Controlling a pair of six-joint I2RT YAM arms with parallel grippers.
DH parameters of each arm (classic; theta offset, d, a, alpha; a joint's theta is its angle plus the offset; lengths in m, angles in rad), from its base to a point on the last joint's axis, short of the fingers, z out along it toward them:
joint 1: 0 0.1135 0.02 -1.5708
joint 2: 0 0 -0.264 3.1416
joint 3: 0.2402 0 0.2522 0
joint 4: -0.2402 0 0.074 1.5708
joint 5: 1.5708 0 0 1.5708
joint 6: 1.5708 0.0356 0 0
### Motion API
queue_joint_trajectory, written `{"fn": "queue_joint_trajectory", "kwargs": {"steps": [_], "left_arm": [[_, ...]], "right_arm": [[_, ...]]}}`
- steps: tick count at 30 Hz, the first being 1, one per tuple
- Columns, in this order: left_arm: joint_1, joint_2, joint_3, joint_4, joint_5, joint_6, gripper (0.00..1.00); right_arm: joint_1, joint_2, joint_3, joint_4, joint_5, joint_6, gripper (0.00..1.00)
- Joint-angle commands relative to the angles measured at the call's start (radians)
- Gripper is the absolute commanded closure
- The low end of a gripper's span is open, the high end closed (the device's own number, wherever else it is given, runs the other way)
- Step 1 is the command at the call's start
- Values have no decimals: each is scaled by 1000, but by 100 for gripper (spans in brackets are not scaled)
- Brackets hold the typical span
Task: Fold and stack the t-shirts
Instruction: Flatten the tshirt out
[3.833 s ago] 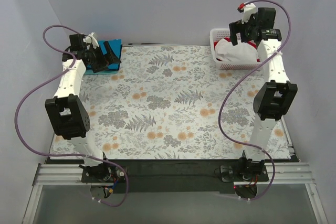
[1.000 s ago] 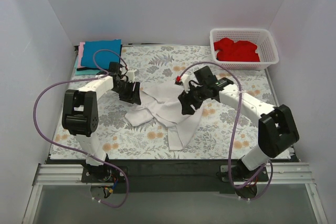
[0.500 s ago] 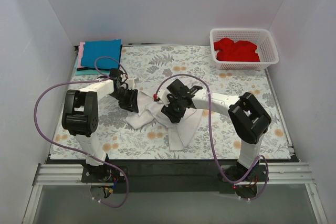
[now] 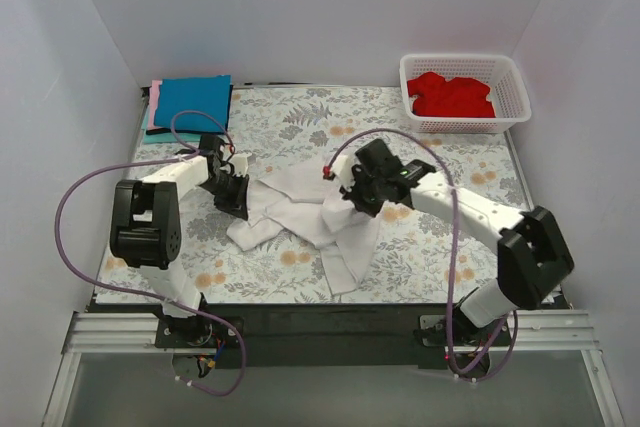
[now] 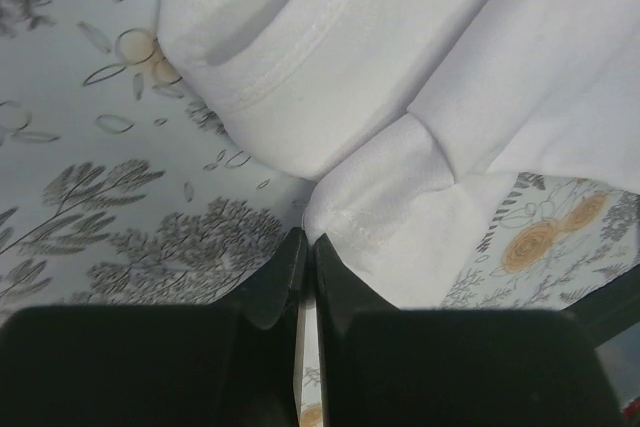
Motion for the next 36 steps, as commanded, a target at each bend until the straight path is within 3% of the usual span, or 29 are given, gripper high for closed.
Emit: {"fn": "queue_joint_trajectory", "kwargs": {"steps": [1,5,10,15,20,21,22,23,24,25,27,30,36], "left_arm": [[46,-126,-22,-35,-77,88,100],[53,-172,-62,-33,-126,127,100],[53,-164,-95,-36,-181,139,100],[56,-189,-93,-44,-247,163,100],[61,-227,-111,-90,-254,235,100],[63,-244,-107,-92,-231,243,94],[61,-279,-99,-84,-209,246,72],[61,-296,-76,-79,-141,254,64],[61,-308,-52,-85,-105,271,58],[58,-316,-30,-84,-70,275,50],[43,-307,45,-82,-5,286,49],[-64,-250,120,-46,9,265,49],[-183,-10,256,13,-39,150,54]], "right_arm": [[-154,-137,-39,-74,3,-73,99],[-374,-211,-119,-106,-9,-171,99],[-488,-185,-182,-120,-11,-234,99],[-634,-83,-134,-135,-46,-245,99],[-657,-29,-76,-160,-124,-231,99],[-659,-20,-55,-186,-136,-222,96],[-657,-9,-41,-199,-147,-218,89],[-659,8,-27,-222,-161,-218,81],[-660,10,-12,-235,-164,-218,65],[-665,8,-12,-246,-167,-218,60],[-675,-15,-12,-250,-160,-221,52],[-677,-49,-7,-256,-167,-230,52],[-565,-81,-22,-296,-198,-218,60]]}}
